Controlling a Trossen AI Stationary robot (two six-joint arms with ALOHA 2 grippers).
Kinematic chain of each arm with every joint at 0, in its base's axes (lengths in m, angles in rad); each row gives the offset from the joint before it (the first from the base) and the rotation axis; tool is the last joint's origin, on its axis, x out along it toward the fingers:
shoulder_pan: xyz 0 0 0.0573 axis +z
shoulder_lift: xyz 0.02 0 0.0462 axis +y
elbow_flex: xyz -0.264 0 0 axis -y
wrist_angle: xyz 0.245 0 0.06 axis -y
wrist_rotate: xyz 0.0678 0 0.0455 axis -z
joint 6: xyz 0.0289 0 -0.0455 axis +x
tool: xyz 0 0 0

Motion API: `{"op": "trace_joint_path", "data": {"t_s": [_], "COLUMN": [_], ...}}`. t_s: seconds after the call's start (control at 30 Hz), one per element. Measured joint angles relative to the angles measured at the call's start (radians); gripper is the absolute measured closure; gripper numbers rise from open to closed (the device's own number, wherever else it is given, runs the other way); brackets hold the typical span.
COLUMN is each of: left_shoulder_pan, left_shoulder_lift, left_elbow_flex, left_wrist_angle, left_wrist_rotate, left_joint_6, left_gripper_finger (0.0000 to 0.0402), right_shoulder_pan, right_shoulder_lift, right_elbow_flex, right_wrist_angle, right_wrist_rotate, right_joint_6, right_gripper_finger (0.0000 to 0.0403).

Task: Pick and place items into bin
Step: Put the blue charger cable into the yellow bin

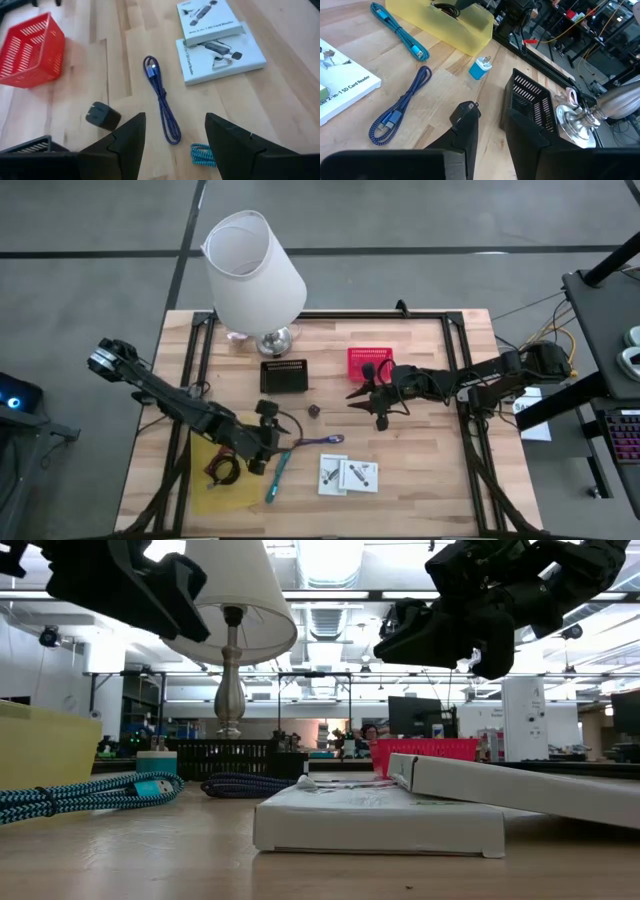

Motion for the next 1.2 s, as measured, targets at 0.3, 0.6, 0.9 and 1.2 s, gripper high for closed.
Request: {"op": "trace_joint_path", "data": {"t_s": [0.3,0.6,0.9,1.2], "left_shoulder_pan": [0.0,0.0,0.006,0.009], "left_shoulder_lift": [0.118,0.154,0.158,0.163], "left_elbow_flex": [0.092,0.12,0.108,0.088], "left_wrist_angle": [-0.001,-0.014,-0.101,-0.161], "left_wrist_rotate": [0.042,0.206,0.383,0.42], "left_joint_6": [-0.004,-0.413,-0.899,-1.054], "left_gripper_finger": [0.0212,0.0212,0.0212,0.0212], "right_shoulder_pan": [0.0,0.0,0.0,0.0], "right_shoulder_lift": [0.0,0.0,0.0,0.0], "right_elbow_flex": [0.0,-0.001,-0.001,-0.001], "right_wrist_angle": [0.0,-0.004,-0.004,-0.007], "right_wrist_rotate": [0.0,0.0,0.0,0.0], "right_joint_6": [0.0,-0.003,-0.003,-0.001], "right_gripper_finger": [0.0325,0.0321,0.0317,0.0328]}}
